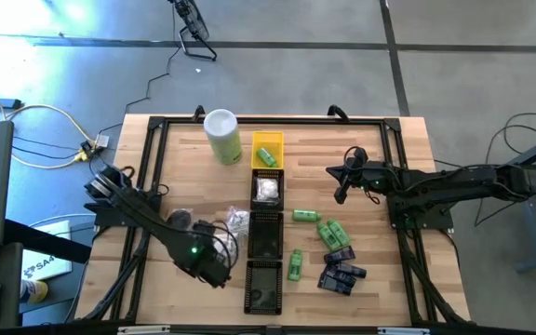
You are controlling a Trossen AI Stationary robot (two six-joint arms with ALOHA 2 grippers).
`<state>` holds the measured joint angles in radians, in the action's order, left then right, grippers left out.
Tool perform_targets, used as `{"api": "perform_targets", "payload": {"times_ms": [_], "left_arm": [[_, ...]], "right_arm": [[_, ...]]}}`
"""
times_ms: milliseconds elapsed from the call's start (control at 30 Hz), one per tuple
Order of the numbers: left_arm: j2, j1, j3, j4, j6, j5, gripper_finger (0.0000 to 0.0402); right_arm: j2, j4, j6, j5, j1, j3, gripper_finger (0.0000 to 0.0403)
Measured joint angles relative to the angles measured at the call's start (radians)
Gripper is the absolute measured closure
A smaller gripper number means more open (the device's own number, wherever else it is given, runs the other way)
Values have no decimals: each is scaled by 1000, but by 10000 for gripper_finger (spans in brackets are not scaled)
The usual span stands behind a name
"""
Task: Pick & Place Travel size toiletries
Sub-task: Put the bottom black hairbrush into the bottom black basket
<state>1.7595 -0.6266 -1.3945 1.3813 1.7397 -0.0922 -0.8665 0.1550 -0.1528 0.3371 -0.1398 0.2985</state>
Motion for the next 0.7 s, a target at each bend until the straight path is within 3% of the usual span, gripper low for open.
{"api": "perform_targets", "payload": {"times_ms": [533, 700], "left_arm": [[58, -15, -2, -79, -34, 26, 401], [58, -7, -2, -79, -52, 27, 371]], "right_arm": [[0, 0, 0, 0, 0, 0, 401], [0, -1, 0, 0, 0, 0, 401]]}}
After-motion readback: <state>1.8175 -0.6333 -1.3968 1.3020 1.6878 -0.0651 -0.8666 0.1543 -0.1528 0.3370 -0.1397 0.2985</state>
